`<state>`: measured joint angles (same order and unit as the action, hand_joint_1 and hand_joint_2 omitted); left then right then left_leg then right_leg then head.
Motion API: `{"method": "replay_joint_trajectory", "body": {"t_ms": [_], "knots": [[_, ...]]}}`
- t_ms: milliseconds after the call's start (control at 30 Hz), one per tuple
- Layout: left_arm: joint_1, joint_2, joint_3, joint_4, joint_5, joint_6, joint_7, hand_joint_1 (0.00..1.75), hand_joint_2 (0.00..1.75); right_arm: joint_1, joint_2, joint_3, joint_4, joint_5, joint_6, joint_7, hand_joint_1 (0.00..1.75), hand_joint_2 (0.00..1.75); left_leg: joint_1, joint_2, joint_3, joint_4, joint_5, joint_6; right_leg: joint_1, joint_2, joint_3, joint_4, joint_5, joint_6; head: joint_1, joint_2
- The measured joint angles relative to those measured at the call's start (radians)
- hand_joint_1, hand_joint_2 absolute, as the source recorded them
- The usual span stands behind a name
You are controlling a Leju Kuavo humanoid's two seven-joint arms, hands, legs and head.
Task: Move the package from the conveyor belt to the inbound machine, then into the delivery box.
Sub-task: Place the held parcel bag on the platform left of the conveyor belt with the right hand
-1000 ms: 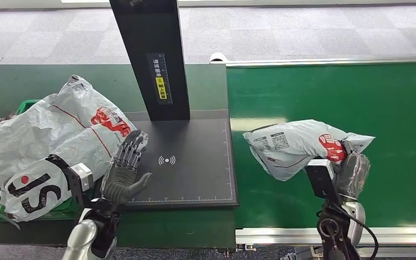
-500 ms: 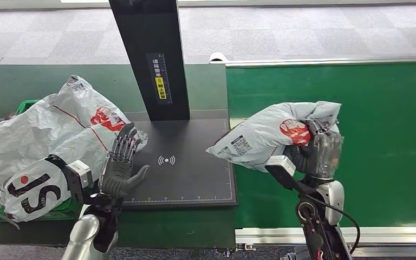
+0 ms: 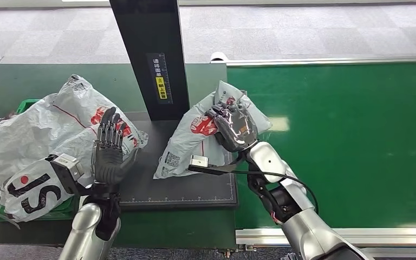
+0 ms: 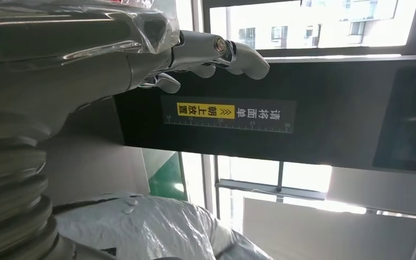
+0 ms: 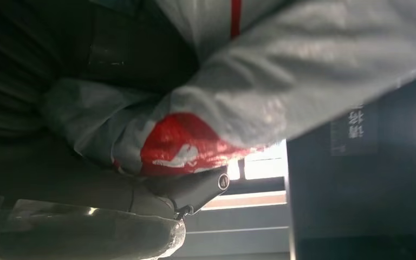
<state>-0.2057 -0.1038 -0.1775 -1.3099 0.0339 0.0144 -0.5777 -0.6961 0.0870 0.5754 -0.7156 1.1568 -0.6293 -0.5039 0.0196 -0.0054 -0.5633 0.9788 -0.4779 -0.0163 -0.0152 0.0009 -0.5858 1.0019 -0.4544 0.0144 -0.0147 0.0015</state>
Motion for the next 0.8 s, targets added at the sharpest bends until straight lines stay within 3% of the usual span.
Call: {"method": "replay_joint_trajectory", "body": {"t_ms": [633,800], "knots": [[-0.006,0.001,-0.008,0.017,0.004,0.005,-0.002,0.00,1.75,-0.044,0.011,0.073,0.104,-0.005,0.005,-0.003,1.75,1.75,0.000,0.000,-0.001,0.000,0.000,0.000,0.000,0.000,-0.001,0.000,0.000,0.000,0.000,0.000],[-0.021,-0.001,-0.016,0.025,0.014,0.004,-0.006,0.00,1.75,-0.081,0.038,0.131,0.148,0.017,0.145,-0.061,1.75,1.75,0.000,0.001,-0.001,0.000,0.000,0.000,0.000,0.001,-0.001,0.000,0.000,0.000,0.000,0.000]]}}
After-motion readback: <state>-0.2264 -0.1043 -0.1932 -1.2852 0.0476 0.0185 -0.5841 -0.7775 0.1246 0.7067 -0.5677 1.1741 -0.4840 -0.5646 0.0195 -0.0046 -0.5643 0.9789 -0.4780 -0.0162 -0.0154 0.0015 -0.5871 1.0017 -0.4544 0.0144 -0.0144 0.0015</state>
